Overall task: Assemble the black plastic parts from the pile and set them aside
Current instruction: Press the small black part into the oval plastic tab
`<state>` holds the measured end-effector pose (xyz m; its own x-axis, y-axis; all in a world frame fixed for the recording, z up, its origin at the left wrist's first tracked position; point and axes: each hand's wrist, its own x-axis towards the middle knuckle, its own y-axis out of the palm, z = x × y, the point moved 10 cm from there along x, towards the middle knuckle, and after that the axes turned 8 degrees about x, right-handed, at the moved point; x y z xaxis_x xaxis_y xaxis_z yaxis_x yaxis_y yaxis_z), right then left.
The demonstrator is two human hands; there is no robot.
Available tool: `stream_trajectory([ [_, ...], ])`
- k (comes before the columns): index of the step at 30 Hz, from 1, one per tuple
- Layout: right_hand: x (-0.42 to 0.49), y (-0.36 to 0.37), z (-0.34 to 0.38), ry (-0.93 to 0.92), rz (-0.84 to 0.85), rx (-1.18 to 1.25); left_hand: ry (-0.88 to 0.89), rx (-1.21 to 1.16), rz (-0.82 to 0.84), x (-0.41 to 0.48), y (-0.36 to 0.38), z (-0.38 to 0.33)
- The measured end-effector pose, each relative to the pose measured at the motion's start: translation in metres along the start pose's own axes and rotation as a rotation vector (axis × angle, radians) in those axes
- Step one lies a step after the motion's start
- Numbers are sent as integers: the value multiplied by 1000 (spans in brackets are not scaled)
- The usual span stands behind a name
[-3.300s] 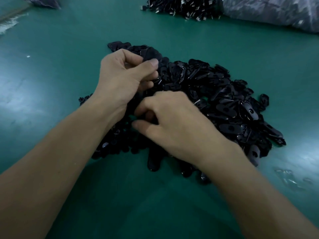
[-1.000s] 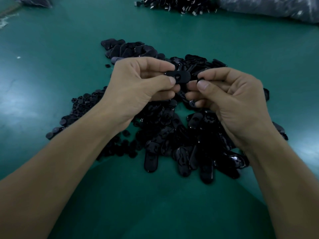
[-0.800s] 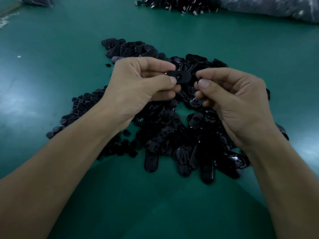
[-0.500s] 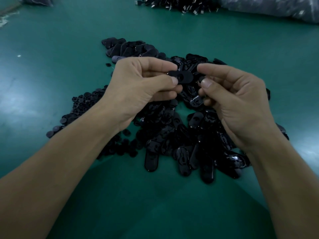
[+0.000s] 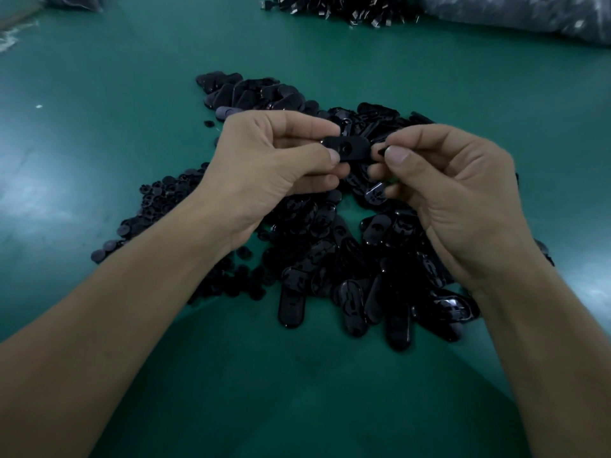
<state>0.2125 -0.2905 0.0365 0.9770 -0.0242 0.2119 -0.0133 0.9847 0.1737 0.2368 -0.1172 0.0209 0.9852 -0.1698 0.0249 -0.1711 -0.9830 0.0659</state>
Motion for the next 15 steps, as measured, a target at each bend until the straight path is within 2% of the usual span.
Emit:
stream_trajectory([
  [3,0,1,-2,7,3,-12,5,4,8,0,1,-1],
  [8,-2,3,-6,80,10,112,11,-25,37,-1,3,-3],
  [15,-3,2,-1,72,-22,141,9,-18,64,-2,7,-3],
])
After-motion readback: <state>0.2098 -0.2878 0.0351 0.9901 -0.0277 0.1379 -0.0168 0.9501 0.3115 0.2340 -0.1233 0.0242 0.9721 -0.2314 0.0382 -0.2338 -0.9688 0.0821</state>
